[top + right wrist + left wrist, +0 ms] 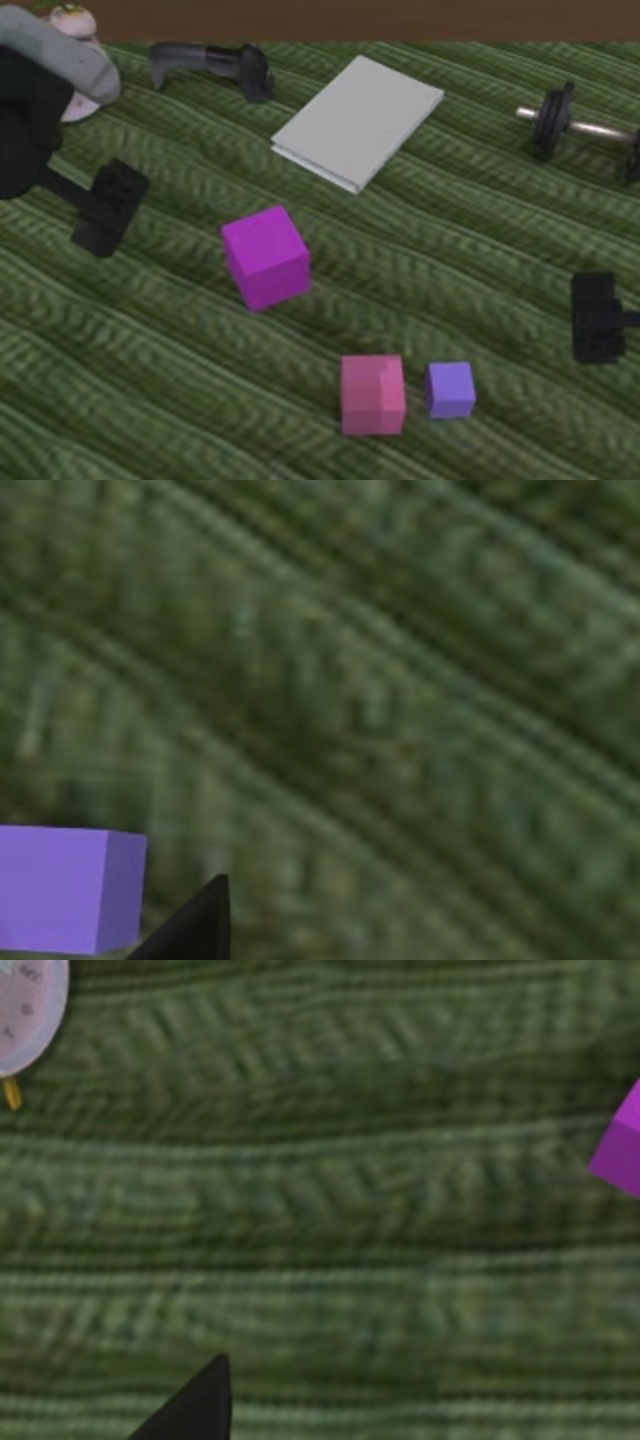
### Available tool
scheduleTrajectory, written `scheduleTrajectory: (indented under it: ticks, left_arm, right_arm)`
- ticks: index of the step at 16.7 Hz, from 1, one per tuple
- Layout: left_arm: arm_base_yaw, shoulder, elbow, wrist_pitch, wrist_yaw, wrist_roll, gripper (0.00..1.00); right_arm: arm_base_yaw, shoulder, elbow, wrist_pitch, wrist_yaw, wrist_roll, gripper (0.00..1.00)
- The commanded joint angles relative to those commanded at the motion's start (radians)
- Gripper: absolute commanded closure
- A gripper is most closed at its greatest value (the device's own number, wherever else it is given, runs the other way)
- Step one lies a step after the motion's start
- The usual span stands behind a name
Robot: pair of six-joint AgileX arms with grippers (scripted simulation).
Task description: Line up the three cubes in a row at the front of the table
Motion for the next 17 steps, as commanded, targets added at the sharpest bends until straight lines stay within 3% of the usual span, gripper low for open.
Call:
scheduleTrajectory:
  ticks: [4,10,13,17]
  left_arm:
    - [-0.096,0.432,0.33,-0.235,0.006,0.11,0.0]
    - [-0.207,0.855,0.724,-0.48,0.006,0.239,0.0]
    - [-0.238,0.972,0.845,-0.542,0.003,0.275,0.0]
    - [-0.246,1.006,0.878,-0.559,0.001,0.285,0.0]
  right_arm:
    - [-0.158,-0.356,-0.303,0.187,-0.024,-0.154,0.0]
    - [-0.346,-0.831,-0.591,0.489,-0.095,-0.302,0.0]
    - [-0.402,-0.964,-0.651,0.6,-0.12,-0.337,0.0]
    - [-0.417,-1.001,-0.665,0.635,-0.128,-0.347,0.0]
